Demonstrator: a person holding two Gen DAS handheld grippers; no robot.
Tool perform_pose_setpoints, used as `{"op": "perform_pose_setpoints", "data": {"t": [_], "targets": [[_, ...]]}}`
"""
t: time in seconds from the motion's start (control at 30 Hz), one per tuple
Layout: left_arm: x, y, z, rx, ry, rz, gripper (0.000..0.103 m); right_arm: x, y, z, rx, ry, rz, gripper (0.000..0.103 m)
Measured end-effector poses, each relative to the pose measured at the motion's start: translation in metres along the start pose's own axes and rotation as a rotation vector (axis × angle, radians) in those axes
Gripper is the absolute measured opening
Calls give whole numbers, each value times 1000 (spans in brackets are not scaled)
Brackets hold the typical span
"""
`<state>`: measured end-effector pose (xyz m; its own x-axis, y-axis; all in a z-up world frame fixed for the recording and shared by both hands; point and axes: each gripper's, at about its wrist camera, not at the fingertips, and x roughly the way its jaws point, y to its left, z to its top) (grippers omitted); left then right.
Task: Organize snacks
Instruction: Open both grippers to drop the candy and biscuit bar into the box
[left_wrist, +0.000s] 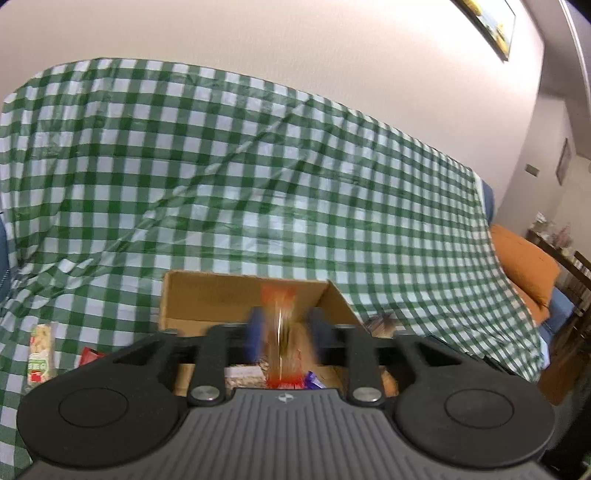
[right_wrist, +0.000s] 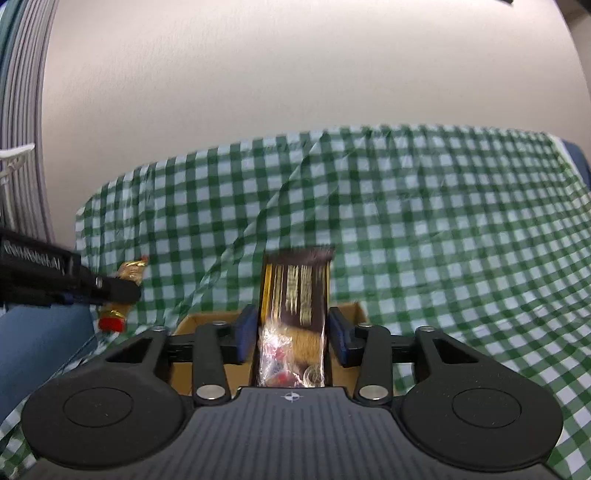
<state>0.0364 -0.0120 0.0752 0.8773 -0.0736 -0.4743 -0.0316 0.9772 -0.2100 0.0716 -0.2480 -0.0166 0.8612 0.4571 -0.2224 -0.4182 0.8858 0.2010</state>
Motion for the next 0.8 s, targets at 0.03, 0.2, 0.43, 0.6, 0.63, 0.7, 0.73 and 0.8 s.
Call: {"op": "perform_pose_setpoints", "data": {"t": [0.03,0.2,0.43,0.6,0.63,0.7,0.73,0.8], "targets": [[-2,1,-2,10,-3,-7,59,1,1,0,-3,15,-3,81],[-20,19,-17,44,-21,-9,59,-2,10,-1,-23,13,5,84],[-43,67,-55,190,-34,21,15,-2,24,-1,-38,25,0,84],[-42,121,-85,320,18,76,5,-5,35,-1,-65,34,7,80],[-41,133,-89,320,27,93,5,-5,36,-1,-59,36,10,73],[-39,153,-94,314,33,127,5,-6,40,0,-51,38,15,59],[-38,162,-96,309,31,141,5,-5,42,0,-48,41,18,48],[-38,176,-103,295,17,168,5,-5,47,0,-37,50,18,41]]}}
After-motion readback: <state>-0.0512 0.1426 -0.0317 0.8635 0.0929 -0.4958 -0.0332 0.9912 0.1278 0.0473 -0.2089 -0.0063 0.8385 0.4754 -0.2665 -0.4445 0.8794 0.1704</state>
